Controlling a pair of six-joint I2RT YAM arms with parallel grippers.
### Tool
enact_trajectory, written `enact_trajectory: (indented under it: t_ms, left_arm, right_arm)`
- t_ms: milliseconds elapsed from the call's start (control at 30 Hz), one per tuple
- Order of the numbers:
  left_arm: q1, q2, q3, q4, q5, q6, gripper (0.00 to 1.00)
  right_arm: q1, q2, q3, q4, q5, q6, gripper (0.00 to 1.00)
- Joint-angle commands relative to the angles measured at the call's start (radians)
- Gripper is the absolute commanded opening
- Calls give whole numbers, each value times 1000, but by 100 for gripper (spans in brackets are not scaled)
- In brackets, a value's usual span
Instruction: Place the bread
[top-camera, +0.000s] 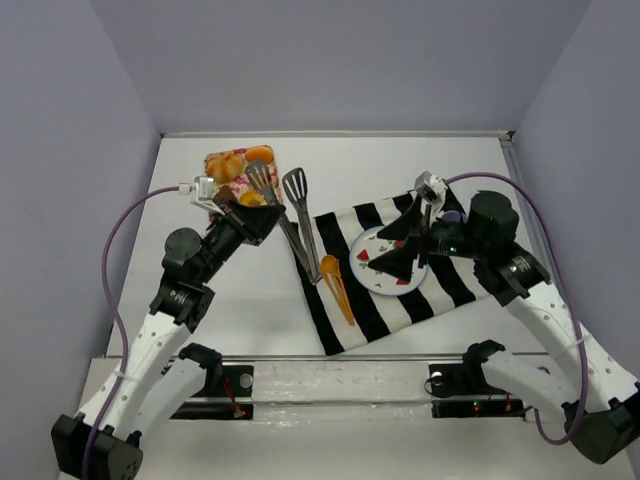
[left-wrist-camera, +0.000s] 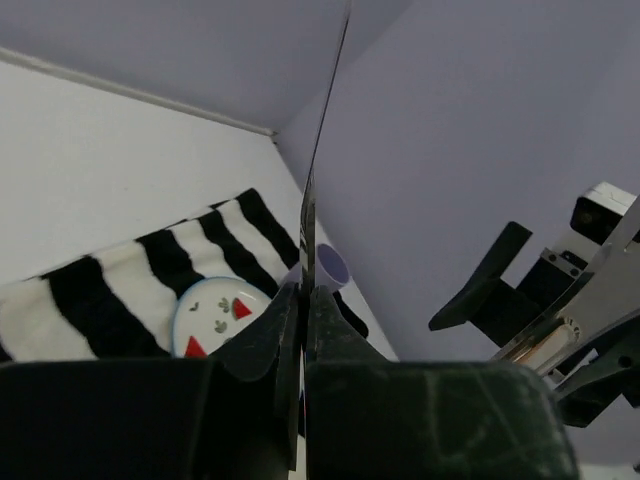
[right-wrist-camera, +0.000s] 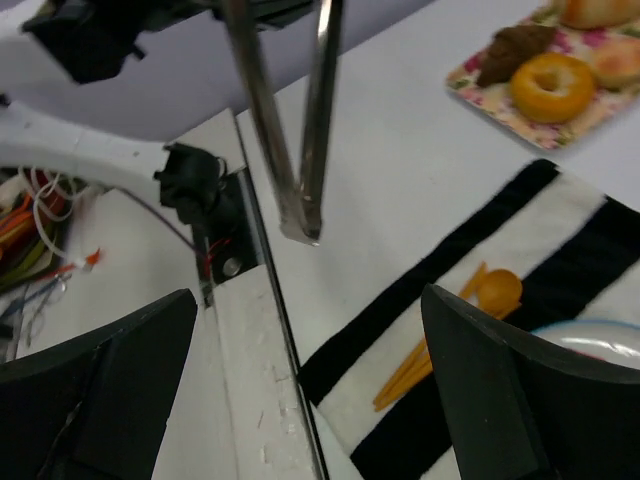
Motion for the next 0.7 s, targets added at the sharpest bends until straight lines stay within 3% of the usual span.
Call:
enact_trajectory:
  t_ms: [0, 167, 400, 500, 533, 667]
  left_arm:
    - [-64, 132, 83, 413, 281, 61, 6]
    - [-110, 214, 131, 581, 384, 36, 6]
    - [-141, 188, 96, 632, 307, 41, 6]
    - [-144, 189, 76, 677, 301, 16, 6]
    - [-145, 194, 63, 709, 301, -5, 6]
    - [-148, 201, 60, 723, 301, -16, 6]
  right_arm:
    - [143, 108, 36, 148, -167, -143, 100]
    - [223, 261, 114, 149, -150, -274, 100]
    - [296, 352, 130, 297, -228, -269, 100]
    - [316, 347, 84, 440, -227, -222, 100]
    - [317, 349, 66, 566, -201, -150, 100]
    - [317, 401, 106, 696, -190, -1, 100]
